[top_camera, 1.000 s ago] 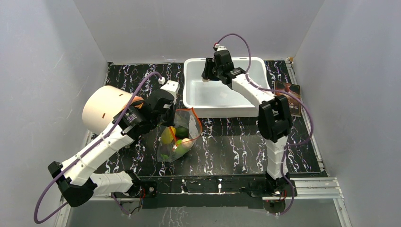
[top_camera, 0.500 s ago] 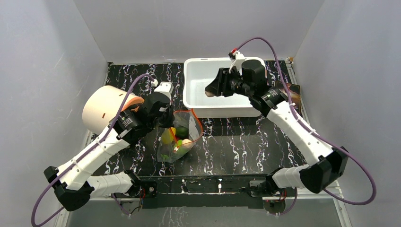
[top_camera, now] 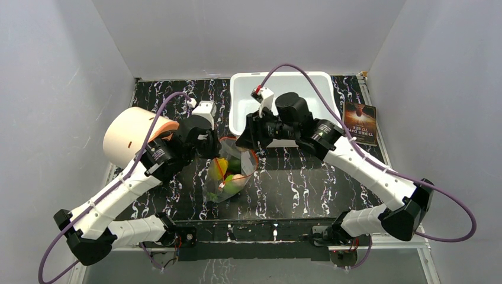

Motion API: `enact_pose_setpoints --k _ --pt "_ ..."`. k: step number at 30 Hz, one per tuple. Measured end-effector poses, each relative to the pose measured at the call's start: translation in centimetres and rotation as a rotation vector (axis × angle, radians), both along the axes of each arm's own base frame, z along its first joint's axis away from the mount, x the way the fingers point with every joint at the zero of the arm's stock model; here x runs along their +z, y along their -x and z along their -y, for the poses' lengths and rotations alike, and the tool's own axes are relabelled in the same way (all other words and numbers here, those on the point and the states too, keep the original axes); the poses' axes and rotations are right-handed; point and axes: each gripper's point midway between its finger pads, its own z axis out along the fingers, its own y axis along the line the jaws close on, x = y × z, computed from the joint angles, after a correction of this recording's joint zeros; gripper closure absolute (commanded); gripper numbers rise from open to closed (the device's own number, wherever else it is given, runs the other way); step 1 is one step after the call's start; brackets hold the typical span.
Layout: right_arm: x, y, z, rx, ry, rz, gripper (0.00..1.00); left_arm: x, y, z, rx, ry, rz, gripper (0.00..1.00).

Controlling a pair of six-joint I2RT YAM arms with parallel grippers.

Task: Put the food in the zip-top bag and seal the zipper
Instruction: Place the fake vegetable in the zipper food storage bag, then zip the zipper food storage bag at the center of the board.

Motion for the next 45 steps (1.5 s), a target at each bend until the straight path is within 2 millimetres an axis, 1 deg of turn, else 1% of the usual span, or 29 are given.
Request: enact_pose_setpoints --k 3,7,8,12,16,23,25,27,30,32,34,36,40,43,45 --pt "-1.2 0.2 -0.7 0.013 0.029 -0.007 0.59 0.0 0.1 -0.1 0.001 0.008 0.003 1.0" --pt "-2.8 0.2 -1.2 0.015 0.065 -0.026 0.56 0.4 0.2 -0.1 0.002 0.02 0.011 1.0" --pt "-3.0 0.2 -1.3 0.016 0.07 -0.028 0.54 0.4 0.1 -0.1 0.002 0.022 0.013 1.0" --pt "-4.4 0.0 -1.7 0.012 0.1 -0.044 0.42 0.5 0.1 0.0 0.002 0.028 0.018 1.0" --pt "-5.2 -0.1 -1.4 0.003 0.127 -0.044 0.38 0.6 0.0 0.0 0.002 0.029 0.018 1.0" --pt "-5.4 -0.8 -1.0 -0.034 0.147 -0.02 0.35 0.2 0.2 0.0 -0.002 0.032 0.017 1.0" --pt "-5.3 -1.2 -0.8 -0.055 0.151 -0.012 0.33 0.3 0.2 0.1 -0.004 0.04 0.021 1.0" --pt "-4.6 -1.8 -0.6 -0.087 0.149 0.003 0.31 0.4 0.3 0.2 -0.009 0.047 0.024 1.0" --pt "-3.0 -3.0 -0.2 -0.151 0.133 0.031 0.31 0.7 0.4 0.2 -0.018 0.061 0.03 1.0" --pt "-2.2 -4.2 0.6 -0.202 0.122 0.045 0.31 1.0 0.5 0.4 -0.028 0.073 0.039 1.0" --pt "-1.7 -5.7 2.0 -0.262 0.121 0.055 0.31 1.4 0.4 0.6 -0.036 0.086 0.048 1.0" --pt "-1.5 -7.6 4.0 -0.336 0.128 0.057 0.31 1.6 0.4 0.9 -0.048 0.096 0.055 1.0" --pt "-1.7 -10.5 7.8 -0.466 0.158 0.05 0.31 2.1 0.4 1.5 -0.083 0.114 0.07 1.0" --pt "-2.0 -11.8 9.9 -0.545 0.182 0.051 0.3 2.5 0.3 2.0 -0.106 0.126 0.083 1.0" --pt "-2.1 -12.0 10.5 -0.571 0.197 0.05 0.29 2.7 0.2 2.3 -0.117 0.135 0.094 1.0"
